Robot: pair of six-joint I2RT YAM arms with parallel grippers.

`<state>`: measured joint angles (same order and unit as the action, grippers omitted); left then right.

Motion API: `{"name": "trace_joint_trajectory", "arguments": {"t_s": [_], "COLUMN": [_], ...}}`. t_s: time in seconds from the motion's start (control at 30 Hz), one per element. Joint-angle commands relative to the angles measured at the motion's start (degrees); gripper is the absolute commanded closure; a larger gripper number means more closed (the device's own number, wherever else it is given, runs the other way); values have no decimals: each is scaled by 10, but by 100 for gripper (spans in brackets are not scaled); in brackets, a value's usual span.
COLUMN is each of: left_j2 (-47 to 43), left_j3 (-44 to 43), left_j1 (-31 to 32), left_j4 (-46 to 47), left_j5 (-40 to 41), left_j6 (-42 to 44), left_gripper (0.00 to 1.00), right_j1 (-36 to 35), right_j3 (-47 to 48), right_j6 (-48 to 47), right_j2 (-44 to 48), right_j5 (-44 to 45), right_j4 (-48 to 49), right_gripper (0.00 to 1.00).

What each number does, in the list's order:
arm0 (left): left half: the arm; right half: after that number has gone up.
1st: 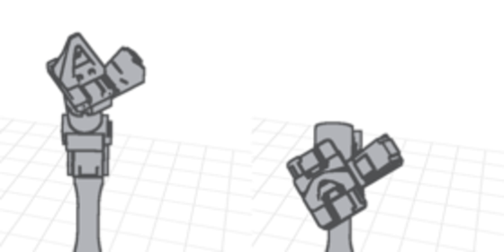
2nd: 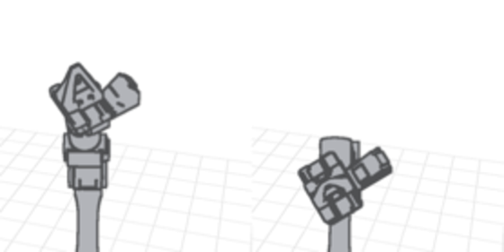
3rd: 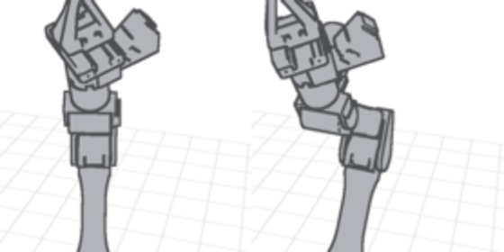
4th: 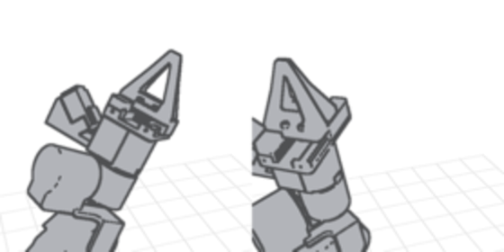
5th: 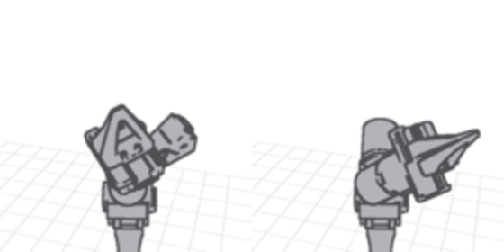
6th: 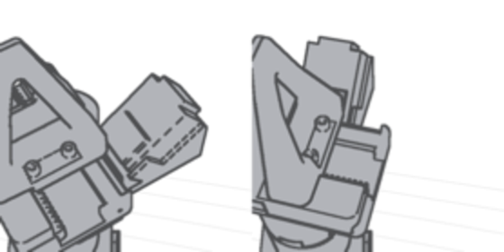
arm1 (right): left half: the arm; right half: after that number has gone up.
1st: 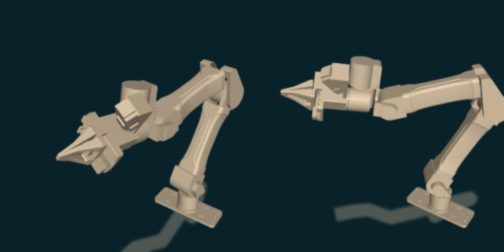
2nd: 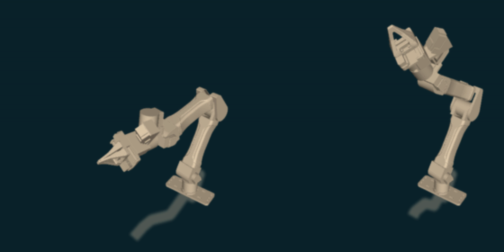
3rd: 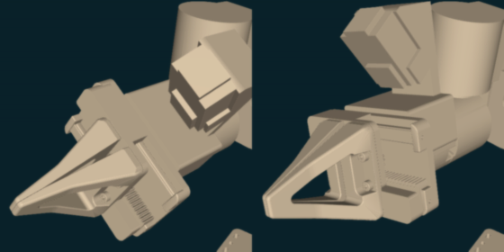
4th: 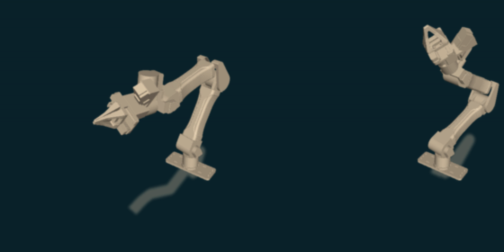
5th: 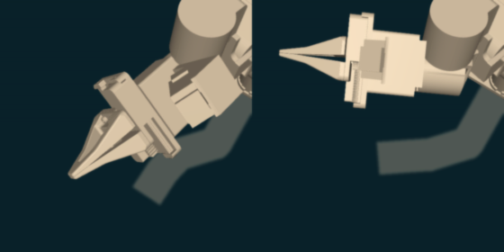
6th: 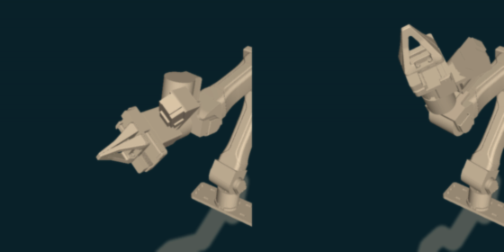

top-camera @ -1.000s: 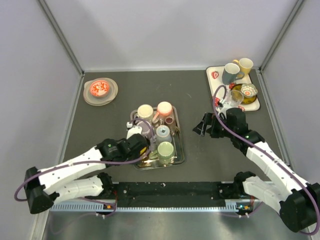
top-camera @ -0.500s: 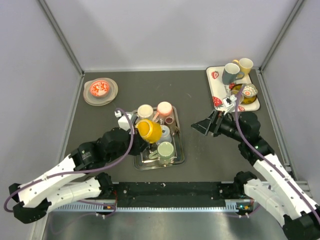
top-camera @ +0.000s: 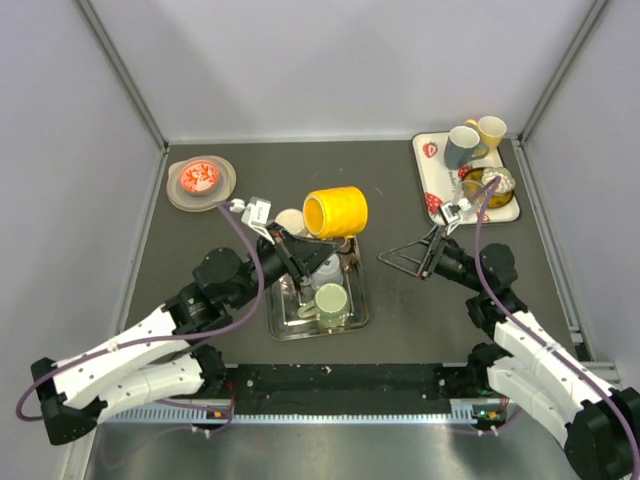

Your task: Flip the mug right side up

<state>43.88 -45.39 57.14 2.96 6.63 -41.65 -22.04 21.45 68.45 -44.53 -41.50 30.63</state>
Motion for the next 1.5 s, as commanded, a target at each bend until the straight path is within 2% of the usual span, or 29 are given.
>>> {"name": "trace_joint_trajectory", "arguments": {"t_s": [0.0, 0.13, 0.17, 0.27, 0.47, 0.73, 0.83, 1.07, 1.2, 1.3, 1.37, 1.4, 1.47], "left_j2": [30, 83, 102, 131, 172, 200, 205, 224, 235, 239, 236, 234, 231], "left_j3": [32, 64, 68, 70, 48, 42, 41, 38, 38, 43, 50, 51, 55], "left_j1": [-33, -86, -97, -104, -108, -109, -109, -109, -109, -109, -109, -109, -108], "left_j4": [260, 389, 424, 452, 473, 486, 484, 487, 497, 503, 507, 507, 509], "left_j5": [-96, -185, -195, -230, -281, -320, -327, -344, -361, -370, -373, -377, -382], "left_j6": [-55, -169, -181, -200, -211, -217, -217, -217, -225, -229, -230, -230, -232], "left_gripper": [100, 100, 100, 100, 100, 100, 100, 100, 100, 100, 100, 100, 100], "right_j1": [-8, -8, -8, -8, -11, -10, -11, -13, -13, -13, -13, -13, -13], "right_j3": [9, 26, 28, 34, 54, 82, 84, 85, 88, 90, 96, 98, 107], "right_j6": [62, 78, 78, 64, 36, 60, 66, 95, 100, 106, 106, 107, 106], "right_j2": [-5, -27, -30, -36, -65, -110, -119, -132, -129, -128, -129, -132, -138], "right_j5": [-40, -53, -53, -49, -55, -67, -63, -61, -56, -45, -38, -36, -31], "right_j4": [175, 210, 210, 197, 161, 206, 219, 254, 256, 261, 262, 263, 261], "right_gripper": [8, 12, 14, 16, 21, 32, 39, 61, 62, 55, 55, 56, 66]}}
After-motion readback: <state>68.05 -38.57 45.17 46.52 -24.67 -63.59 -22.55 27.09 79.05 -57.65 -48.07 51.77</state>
